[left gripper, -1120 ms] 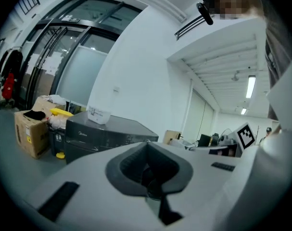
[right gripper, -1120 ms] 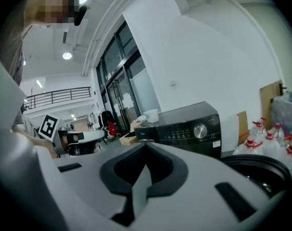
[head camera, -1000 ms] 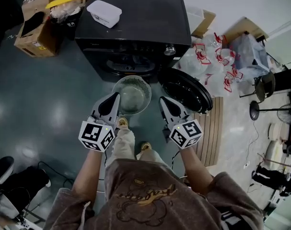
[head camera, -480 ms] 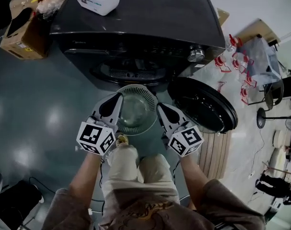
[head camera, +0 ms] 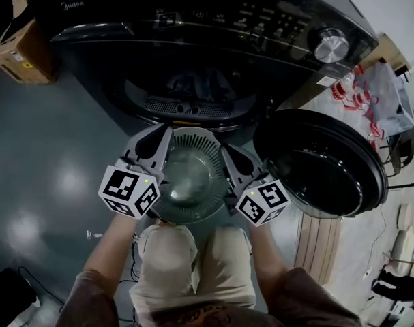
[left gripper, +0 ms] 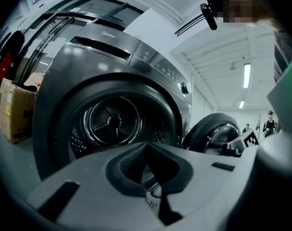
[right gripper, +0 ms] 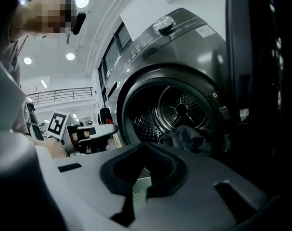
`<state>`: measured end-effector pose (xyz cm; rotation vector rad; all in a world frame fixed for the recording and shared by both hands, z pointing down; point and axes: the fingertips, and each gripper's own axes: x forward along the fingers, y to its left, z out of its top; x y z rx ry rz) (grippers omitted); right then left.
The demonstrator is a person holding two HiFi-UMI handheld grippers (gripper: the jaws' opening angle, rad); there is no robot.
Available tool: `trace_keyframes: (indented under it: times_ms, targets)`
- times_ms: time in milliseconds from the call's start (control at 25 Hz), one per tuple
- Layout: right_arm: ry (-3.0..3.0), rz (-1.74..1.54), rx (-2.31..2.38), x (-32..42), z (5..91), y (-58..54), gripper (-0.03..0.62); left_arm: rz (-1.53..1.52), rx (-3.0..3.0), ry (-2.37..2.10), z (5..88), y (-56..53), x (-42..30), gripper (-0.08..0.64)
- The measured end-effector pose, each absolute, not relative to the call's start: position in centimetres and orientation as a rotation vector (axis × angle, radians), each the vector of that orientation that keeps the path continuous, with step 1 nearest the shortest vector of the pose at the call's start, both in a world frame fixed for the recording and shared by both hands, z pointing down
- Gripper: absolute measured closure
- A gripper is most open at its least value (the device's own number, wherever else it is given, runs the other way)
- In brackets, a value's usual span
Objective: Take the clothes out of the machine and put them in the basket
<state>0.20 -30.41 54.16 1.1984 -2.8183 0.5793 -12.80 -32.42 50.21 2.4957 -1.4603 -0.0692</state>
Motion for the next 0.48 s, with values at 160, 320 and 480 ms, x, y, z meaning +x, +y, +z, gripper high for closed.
trace_keyframes:
  times_ms: [160,320,480]
  targets:
    - [-2.873,0.53,1.159,0.2,56.8,-31.0,0.595,-0.071,2.531,-1.477,53.3,-32.4,-11.9,0.554]
    - [-2.899,0.429,1.147,0.9,58.4,-30.4,0.595,-0.05,2.571,-1.498,55.0,-31.3,-11.3,0.554]
    - [-2.871,0.319,1.146,2.3,59.7,-28.8,0.595,-0.031,2.584,-1.517,56.1,-29.9,-10.5,0.554]
